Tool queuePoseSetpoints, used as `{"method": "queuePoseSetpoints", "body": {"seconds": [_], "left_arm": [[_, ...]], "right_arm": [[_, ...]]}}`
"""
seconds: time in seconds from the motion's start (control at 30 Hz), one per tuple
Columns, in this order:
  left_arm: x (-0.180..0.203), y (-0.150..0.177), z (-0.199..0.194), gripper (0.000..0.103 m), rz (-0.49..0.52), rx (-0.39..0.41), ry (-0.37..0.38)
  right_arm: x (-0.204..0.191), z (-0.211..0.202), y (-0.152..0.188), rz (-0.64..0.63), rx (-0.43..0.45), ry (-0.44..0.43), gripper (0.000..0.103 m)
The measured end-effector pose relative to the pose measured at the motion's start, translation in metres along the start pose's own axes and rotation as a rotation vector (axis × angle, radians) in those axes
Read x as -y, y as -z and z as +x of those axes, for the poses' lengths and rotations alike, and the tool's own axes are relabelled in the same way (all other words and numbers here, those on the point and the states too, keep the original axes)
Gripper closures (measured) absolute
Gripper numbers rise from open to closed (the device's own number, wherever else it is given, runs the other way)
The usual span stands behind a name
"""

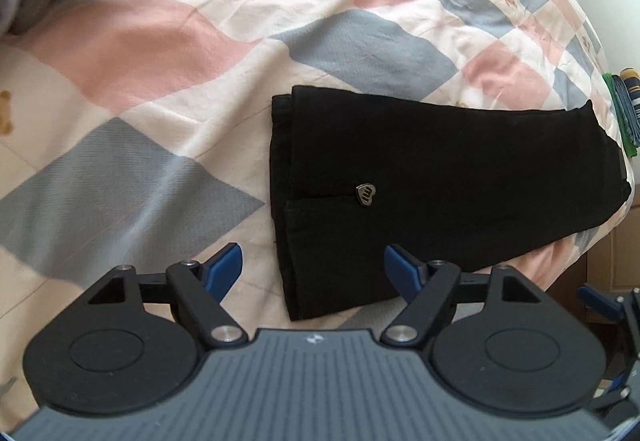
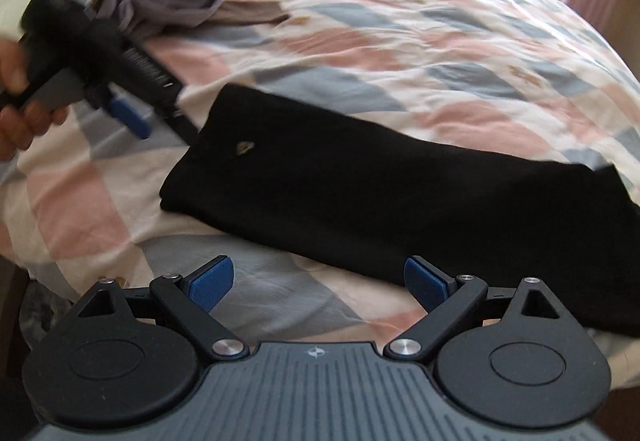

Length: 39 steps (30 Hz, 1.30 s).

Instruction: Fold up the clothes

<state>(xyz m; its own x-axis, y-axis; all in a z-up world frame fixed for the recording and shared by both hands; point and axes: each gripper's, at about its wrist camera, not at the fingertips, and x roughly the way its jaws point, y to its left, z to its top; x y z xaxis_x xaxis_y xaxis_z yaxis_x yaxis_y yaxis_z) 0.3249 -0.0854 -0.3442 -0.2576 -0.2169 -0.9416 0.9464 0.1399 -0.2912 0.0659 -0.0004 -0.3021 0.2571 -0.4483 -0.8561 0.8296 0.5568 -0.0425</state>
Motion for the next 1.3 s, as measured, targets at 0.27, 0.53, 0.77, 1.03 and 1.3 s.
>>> {"method": "queuePoseSetpoints", "body": {"seconds": [0.27,0.53,0.77,1.03,1.3], "left_arm": [[-0.020,-0.004,0.027,0.028,0.021,0.008,0.070],[-0.056,-0.003,0.046,0.032,-0.054,0.025,0.223],[-0.077,-0.008,0.064,0.031,-0.206,0.016,0.394],[-0.076,-0.015,0.064,0.077,-0.256,-0.044,0.475],[-0.058,-0.019,0.033,0.078,-0.342,-0.040,0.535]], "right_arm": [[-0.031,0.044,0.007,-0.132,0.032,0.034,0.009],[-0.070,0.064,0.019,-0.398,0.192,0.067,0.027],[-0.117,0.093,0.033,-0.589,0.220,0.133,0.031],[-0.137,0.112,0.032,-0.662,0.265,0.251,0.031],[-0.144,0.111,0.027,-0.667,0.355,0.284,0.031]]}}
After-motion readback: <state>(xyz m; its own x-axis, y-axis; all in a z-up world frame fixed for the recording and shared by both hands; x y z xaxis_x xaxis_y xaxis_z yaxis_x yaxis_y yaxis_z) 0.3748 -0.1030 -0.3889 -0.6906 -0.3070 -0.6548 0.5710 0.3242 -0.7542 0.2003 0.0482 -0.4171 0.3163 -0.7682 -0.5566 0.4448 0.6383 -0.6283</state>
